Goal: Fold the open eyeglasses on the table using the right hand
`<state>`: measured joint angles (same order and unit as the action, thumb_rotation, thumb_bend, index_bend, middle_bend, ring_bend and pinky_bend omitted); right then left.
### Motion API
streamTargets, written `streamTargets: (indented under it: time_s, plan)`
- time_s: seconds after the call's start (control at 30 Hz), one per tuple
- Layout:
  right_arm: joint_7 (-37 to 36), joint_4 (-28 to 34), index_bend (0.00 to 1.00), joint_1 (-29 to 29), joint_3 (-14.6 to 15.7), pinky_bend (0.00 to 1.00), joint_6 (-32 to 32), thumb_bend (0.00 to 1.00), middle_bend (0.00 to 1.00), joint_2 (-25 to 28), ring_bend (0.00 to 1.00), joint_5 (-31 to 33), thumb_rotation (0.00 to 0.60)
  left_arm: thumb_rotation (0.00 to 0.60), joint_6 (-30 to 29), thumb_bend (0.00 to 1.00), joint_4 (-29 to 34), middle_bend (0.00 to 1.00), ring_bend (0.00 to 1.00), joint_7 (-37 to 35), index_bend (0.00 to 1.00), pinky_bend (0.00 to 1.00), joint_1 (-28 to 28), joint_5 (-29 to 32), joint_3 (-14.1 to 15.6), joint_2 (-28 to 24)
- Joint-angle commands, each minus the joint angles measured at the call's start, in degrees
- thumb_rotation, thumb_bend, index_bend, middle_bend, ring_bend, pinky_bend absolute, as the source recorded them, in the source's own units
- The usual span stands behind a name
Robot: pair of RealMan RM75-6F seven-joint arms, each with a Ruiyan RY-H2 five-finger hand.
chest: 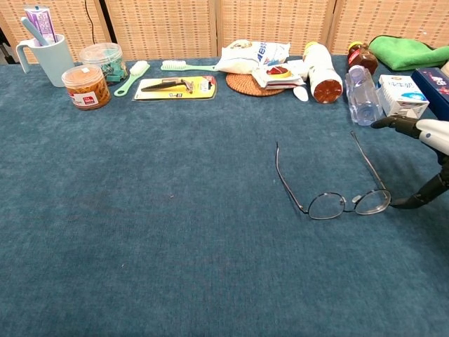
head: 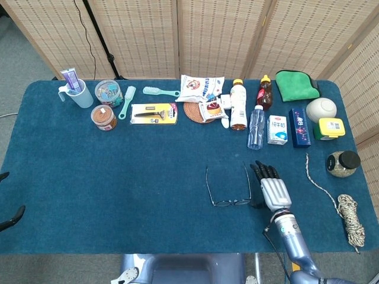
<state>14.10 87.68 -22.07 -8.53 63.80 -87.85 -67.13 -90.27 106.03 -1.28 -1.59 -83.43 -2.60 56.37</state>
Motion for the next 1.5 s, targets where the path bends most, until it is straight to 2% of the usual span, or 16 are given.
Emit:
streamTargets:
  time_s: [0.03,0.33,0.6,0.8,0.93,1.03,1.3,1.5]
  plan:
    - [0.39,-1.47,0.0,-1.05,-0.91,0.0,-1.18,0.0,0.0,-0.86,0.0,1.46,0.6,0.538,0.08,0.26,-0.33,0.05,0.02,-0.32,0.16,0.0,-0.07,0.12,0.06,0.16]
    - [0.99,-5.33,0.0,-4.2,-3.4,0.0,-4.44,0.0,0.0,-3.0,0.0,5.48,0.6,0.538,0.28,0.26,-0.86,0.05,0.02,-0.86,0.16,0.0,-0.21,0.29,0.21,0.74]
    - [2.48,-5.66,0.0,-6.54,-3.8,0.0,-5.96,0.0,0.0,-3.39,0.0,5.91,0.6,0.54,0.52,0.26,-1.3,0.05,0.02,-1.01,0.16,0.0,-0.29,0.71,0.24,1.1]
    - [5.98,-1.07,0.01,-7.06,-3.3,0.0,-5.92,0.0,0.0,0.46,0.0,6.68,0.6,0.538,0.21,0.26,-1.63,0.05,0.02,-0.71,0.16,0.0,-0.57,0.72,0.34,1.3]
    - [7.95,5.82,0.13,-7.75,-3.33,0.0,-8.44,0.0,0.0,5.46,0.0,10.65,0.6,0.539,0.91,0.26,-1.93,0.05,0.02,-0.73,0.16,0.0,0.0,0.8,0.07,1.74]
    - [9.75,10.07,0.16,-8.79,-3.17,0.0,-10.03,0.0,0.0,8.81,0.0,13.45,0.6,0.539,1.03,0.26,-1.95,0.05,0.02,-0.84,0.16,0.0,0.06,0.59,0.14,1.8]
    - [13.46,14.74,0.18,-11.15,-2.13,0.0,-10.58,0.0,0.0,12.18,0.0,18.27,0.6,0.539,0.86,0.25,-2.13,0.05,0.02,-1.33,0.16,0.0,-0.07,0.52,0.14,1.74]
    - [15.78,16.93,0.25,-12.1,-0.49,0.0,-8.25,0.0,0.0,12.13,0.0,21.29,0.6,0.538,0.64,0.26,-2.38,0.05,0.02,-1.9,0.16,0.0,-0.21,0.18,0.23,1.62]
